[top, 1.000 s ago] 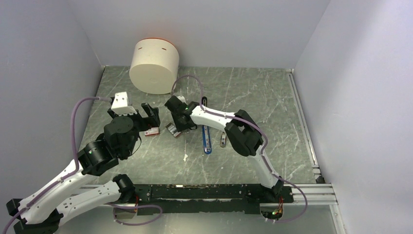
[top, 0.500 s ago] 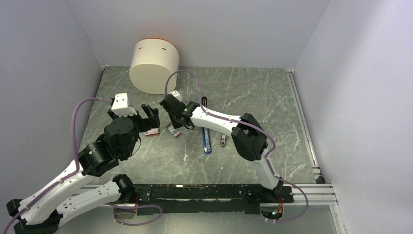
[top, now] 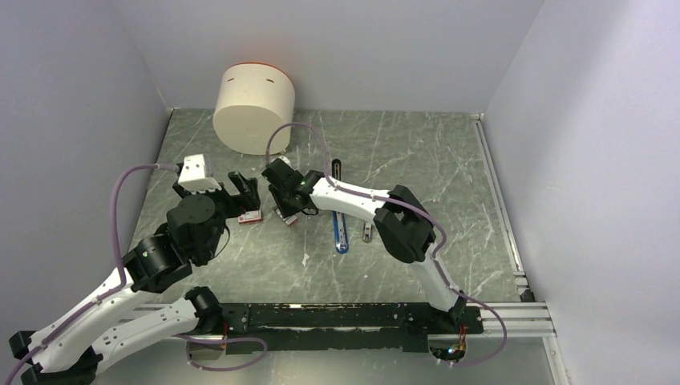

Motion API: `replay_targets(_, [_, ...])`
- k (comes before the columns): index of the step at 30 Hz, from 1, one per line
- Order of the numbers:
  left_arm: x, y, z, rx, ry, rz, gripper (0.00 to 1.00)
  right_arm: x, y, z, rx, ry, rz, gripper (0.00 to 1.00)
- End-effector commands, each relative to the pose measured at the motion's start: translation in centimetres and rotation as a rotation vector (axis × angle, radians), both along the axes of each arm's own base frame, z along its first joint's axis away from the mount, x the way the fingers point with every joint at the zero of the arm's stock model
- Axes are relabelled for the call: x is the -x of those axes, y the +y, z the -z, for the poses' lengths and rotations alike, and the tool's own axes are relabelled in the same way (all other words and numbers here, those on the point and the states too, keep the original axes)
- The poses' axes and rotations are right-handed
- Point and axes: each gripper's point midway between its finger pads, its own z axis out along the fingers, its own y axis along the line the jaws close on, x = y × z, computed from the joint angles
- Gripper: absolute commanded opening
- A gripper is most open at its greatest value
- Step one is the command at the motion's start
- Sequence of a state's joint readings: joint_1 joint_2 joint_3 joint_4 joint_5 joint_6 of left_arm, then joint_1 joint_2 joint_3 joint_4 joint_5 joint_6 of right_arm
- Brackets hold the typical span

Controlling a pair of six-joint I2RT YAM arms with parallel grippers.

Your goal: Load the staples into the stapler

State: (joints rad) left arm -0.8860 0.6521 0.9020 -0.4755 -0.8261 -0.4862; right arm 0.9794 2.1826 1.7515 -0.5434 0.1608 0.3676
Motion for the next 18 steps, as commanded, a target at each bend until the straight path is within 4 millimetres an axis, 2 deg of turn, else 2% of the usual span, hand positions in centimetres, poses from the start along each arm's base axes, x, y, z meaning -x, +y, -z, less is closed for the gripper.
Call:
replay_targets(1, [-0.2, 0.5, 0.1, -0.005, -0.006, -0.029, 0.97, -0.1, 0.8, 0.7, 0.004, 0.001, -0.030, 0.33])
replay_targets(18, [-0.4, 0.3, 0.5, -0.022, 0.003, -0.029, 0.97, -0.3, 0.9, 1.9, 0.017, -0.003, -0.032, 0.30])
